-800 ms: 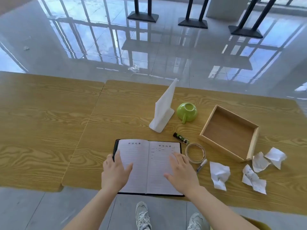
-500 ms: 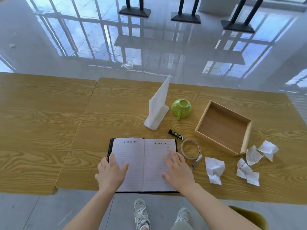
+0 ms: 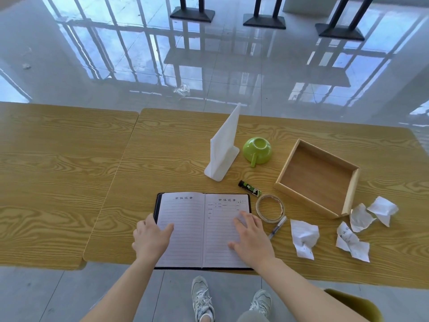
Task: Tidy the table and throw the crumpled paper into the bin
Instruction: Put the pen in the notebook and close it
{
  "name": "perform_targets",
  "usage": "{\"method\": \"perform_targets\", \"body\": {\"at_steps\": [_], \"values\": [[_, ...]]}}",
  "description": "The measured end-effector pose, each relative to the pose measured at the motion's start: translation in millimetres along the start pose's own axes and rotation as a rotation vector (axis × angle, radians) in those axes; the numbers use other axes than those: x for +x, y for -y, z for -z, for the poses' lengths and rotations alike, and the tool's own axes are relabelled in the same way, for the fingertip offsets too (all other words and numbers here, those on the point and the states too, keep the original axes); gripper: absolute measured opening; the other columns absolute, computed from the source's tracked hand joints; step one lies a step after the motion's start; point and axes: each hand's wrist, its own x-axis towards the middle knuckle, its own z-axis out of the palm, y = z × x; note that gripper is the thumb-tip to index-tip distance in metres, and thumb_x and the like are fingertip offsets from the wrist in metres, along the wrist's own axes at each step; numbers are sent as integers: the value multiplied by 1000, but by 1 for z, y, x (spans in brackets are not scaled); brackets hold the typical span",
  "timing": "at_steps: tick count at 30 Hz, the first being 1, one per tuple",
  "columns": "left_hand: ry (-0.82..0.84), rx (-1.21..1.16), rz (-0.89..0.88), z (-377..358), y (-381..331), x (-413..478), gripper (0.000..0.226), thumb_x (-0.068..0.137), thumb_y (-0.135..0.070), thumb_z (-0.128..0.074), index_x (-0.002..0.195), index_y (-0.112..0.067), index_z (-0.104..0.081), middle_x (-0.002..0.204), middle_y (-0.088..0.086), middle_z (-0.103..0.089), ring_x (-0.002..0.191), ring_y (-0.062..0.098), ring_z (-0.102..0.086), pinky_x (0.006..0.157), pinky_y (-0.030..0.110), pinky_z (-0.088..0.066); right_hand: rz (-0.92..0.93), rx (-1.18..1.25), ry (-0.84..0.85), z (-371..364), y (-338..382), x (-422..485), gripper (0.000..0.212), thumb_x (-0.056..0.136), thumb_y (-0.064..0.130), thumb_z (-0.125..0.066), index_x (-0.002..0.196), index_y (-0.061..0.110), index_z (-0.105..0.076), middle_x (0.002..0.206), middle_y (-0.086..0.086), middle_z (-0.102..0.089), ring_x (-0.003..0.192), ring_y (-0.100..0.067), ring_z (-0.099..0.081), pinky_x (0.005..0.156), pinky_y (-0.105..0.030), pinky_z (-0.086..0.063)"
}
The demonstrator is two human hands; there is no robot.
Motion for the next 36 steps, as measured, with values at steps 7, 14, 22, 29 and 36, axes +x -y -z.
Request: {"method": "perform_targets", "body": {"at_steps": [7, 14, 22, 29, 36], "values": [[-48, -136, -72, 23, 1, 7, 67, 85, -40, -72, 141, -9, -51, 127, 15, -62, 120, 31, -55, 100, 51, -46, -30, 38, -12, -2, 1, 1, 72, 84, 51, -65, 145, 23, -36, 157, 4, -18, 143, -23, -9, 115, -36, -27], [-43, -323, -239, 39, -10, -16, 48, 85, -18, -74, 130, -23, -59, 91, -16, -67, 83, 6, -66, 70, 29, -51, -51, 74, -24, -4, 0, 1, 74, 83, 49, -67, 146, 25, -36, 158, 5, -17, 144, -23, -7, 116, -38, -25], [-2, -385, -357, 36, -22, -42, 57, 86, -17, -69, 137, -37, -53, 97, -8, -74, 79, 12, -70, 72, 37, -60, -93, 243, 0, 0, -4, 0, 58, 87, 14, -66, 140, 23, -46, 158, -2, -22, 145, -23, -16, 116, -34, -22], [37, -342, -527, 12, -59, -71, 54, 85, -20, -71, 137, -30, -56, 92, -14, -70, 79, 4, -68, 69, 27, -59, -178, 559, -157, 20, -11, -2, 38, 95, 17, -60, 133, 15, -56, 133, 4, -56, 128, -12, -46, 108, -28, -39], [-34, -152, -630, -22, -92, -97, 51, 86, -30, -67, 135, -30, -56, 104, -13, -64, 92, 5, -61, 81, 26, -51, -272, 1221, -96, 67, 4, 16, 24, 95, 36, -59, 103, 17, -69, 87, -4, -74, 81, -23, -72, 70, -35, -62]]}}
